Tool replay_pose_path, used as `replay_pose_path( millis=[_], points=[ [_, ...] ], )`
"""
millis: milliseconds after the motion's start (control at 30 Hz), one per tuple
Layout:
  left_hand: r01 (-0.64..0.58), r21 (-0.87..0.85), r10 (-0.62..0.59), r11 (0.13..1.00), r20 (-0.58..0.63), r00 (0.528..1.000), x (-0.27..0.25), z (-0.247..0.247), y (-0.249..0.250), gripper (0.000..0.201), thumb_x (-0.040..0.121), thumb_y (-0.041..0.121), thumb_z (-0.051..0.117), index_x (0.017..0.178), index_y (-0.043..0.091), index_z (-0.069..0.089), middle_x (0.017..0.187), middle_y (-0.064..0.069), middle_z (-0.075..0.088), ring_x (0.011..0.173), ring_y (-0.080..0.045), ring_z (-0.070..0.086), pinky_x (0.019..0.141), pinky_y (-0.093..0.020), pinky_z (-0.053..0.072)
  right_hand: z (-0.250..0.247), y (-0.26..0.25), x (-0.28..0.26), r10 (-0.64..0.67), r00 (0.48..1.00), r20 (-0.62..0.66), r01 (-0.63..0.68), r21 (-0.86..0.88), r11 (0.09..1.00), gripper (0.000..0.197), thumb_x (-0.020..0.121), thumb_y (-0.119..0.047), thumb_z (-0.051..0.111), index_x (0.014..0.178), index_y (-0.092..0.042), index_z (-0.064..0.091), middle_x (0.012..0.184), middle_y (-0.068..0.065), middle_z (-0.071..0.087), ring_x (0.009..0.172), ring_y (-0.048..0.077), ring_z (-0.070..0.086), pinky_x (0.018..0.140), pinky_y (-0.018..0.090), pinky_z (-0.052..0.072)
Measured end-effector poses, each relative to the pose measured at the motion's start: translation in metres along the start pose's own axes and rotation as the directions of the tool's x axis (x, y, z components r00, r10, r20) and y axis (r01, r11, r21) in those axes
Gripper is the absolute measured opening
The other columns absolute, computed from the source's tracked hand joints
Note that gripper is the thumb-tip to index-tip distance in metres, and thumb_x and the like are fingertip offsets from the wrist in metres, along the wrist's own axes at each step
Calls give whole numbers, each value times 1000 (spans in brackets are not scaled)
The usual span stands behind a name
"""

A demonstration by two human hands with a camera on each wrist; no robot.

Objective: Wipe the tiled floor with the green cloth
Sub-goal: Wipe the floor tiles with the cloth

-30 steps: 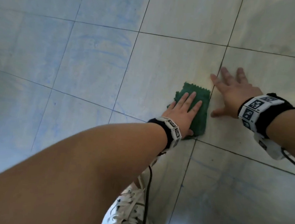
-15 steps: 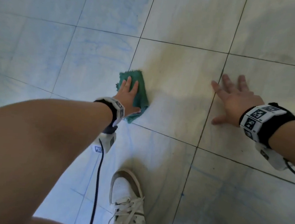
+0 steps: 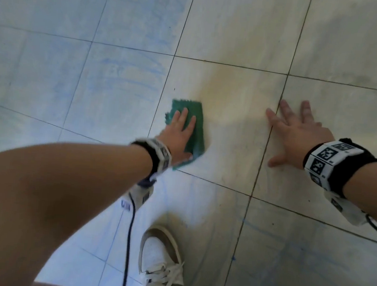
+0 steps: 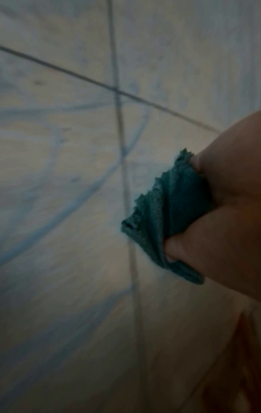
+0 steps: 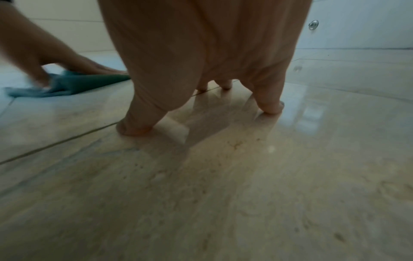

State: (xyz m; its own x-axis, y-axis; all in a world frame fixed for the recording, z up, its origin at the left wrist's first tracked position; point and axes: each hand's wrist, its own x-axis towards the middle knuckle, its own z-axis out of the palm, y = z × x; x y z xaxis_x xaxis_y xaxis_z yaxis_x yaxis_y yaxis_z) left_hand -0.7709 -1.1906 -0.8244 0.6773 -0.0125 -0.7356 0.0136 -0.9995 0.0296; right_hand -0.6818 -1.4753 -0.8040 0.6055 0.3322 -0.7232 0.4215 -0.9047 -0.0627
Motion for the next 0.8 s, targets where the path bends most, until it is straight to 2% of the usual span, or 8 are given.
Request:
replay_pose_path(
  millis=[67,167,233,300,367,533,667,800],
  points=[
    [-42,34,40,999,51,998,-23,25,16,109,90,44,65,155,14,-18,157,-14,-33,148,-33,-22,123,-47,9,1,0,1,-1,1000,7,1,2,1000,133,67,-65,79,153,-41,-20,158,-9,-35,149,36,-23,116,61,22],
    [-66,30,64,997,36,997,-32,38,15,108,90,49,63,154,22,-19,158,-4,-35,148,-23,-23,121,-39,4,2,2,2,-7,1000,-7,7,-2,1000,134,67,-66,78,153,-40,-21,158,-9,-35,148,36,-23,116,60,21],
    [-62,24,62,998,28,998,-23,30,2,110,89,51,64,154,23,-19,158,-3,-34,149,-23,-22,121,-39,1,3,2,2,-6,1000,-3,6,-2,1000,134,67,-66,78,153,-40,-21,158,-8,-35,148,36,-23,116,60,21],
    [9,-25,-9,1000,8,1000,-6,12,-18,112,88,48,67,155,19,-17,159,-7,-31,149,-27,-20,122,-42,0,3,4,2,-7,1000,1,7,0,1000,134,66,-66,78,153,-40,-21,158,-9,-35,148,36,-24,117,61,20],
    [89,-70,-91,994,-26,995,11,-12,-39,112,87,47,69,156,17,-14,160,-10,-28,150,-30,-18,123,-46,5,3,5,2,-11,1000,3,11,12,1000,134,66,-66,78,153,-41,-20,158,-9,-35,148,36,-24,117,61,20],
    [76,-71,-78,995,-36,996,29,-31,-58,111,88,46,69,156,18,-13,161,-7,-28,150,-28,-19,123,-47,6,5,5,5,-14,1000,4,14,19,1000,134,65,-67,78,153,-40,-20,159,-8,-33,148,38,-24,118,62,18],
    [67,-114,-77,991,-88,993,50,-58,-34,109,88,44,69,157,16,-10,161,-11,-24,150,-31,-17,123,-48,4,6,6,9,-19,1000,0,19,-7,1000,136,65,-71,76,152,-39,-23,159,-7,-34,147,40,-24,116,63,20],
    [-116,27,118,993,-86,989,62,-65,33,111,87,50,68,157,18,-11,161,-11,-25,150,-31,-17,123,-49,6,6,4,10,-21,1000,5,21,-7,1000,137,64,-68,78,152,-39,-23,159,-8,-34,147,40,-25,116,64,18]
  ],
)
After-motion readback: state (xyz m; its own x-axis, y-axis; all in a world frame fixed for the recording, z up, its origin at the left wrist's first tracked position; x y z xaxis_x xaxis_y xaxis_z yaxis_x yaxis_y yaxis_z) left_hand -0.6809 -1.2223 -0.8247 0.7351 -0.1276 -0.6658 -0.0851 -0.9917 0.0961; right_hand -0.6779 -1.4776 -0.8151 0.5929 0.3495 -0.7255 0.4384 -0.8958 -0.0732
